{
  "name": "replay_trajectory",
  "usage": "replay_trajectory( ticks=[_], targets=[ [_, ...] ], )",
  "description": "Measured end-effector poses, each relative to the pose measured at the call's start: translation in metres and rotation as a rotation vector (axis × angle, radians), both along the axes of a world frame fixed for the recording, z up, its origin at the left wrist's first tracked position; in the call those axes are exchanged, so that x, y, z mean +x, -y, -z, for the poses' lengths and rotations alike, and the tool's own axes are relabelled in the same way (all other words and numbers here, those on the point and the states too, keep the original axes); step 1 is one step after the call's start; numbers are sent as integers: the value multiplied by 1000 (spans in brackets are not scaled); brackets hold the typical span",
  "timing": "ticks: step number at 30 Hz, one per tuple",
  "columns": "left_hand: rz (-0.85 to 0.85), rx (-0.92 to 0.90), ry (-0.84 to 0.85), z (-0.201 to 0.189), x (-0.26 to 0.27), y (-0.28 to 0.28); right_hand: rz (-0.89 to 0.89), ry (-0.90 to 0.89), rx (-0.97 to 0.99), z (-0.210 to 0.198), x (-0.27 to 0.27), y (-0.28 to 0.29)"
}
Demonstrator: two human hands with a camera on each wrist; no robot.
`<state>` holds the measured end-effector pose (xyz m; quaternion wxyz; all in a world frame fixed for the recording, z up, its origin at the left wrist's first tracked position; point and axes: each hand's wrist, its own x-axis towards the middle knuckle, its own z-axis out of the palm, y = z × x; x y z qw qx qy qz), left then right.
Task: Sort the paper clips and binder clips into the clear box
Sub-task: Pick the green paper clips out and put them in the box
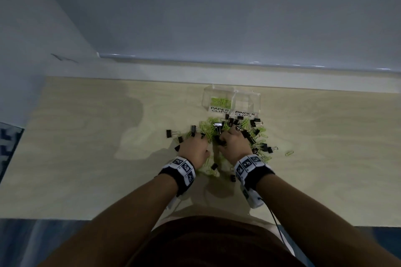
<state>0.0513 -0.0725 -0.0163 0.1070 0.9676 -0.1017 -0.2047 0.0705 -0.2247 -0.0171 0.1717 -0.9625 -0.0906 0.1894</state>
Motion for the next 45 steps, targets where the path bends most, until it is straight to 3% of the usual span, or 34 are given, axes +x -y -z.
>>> replay_trajectory(
  ticks=[3, 8, 12, 15, 17, 21, 27, 32, 35, 40, 45],
  targets=[
    [2, -30, 19, 1, -1, 2, -15, -16, 20, -2, -1, -4],
    [-64, -226, 31, 1, -6, -10, 91, 82, 242, -2, -9, 15],
    [-233, -418, 131, -4, -8, -39, 292, 125, 285, -9, -14, 54],
    [-402, -494, 180, -3, -13, -75, 363, 147, 191, -9, -16, 82],
    [-432, -456, 193, -1, -17, -97, 270, 197, 106, -9, -16, 84],
    [-294, -311, 250, 8, -23, -113, -29, 293, 107, -12, -16, 43],
    [-105, -251, 20, 18, -23, -90, -342, 107, 143, -16, -21, -44],
    [-179, -224, 15, 24, -23, -75, -368, -29, 0, -4, -10, -75],
    [-205, -308, 67, 25, -31, -79, -386, -34, -37, 3, -9, -75],
    [-249, -322, 63, 27, -43, -114, -346, 0, 98, 6, -16, -55],
    [-214, -249, 174, 25, -40, -124, -244, 66, 141, -3, -18, -19]
  ],
)
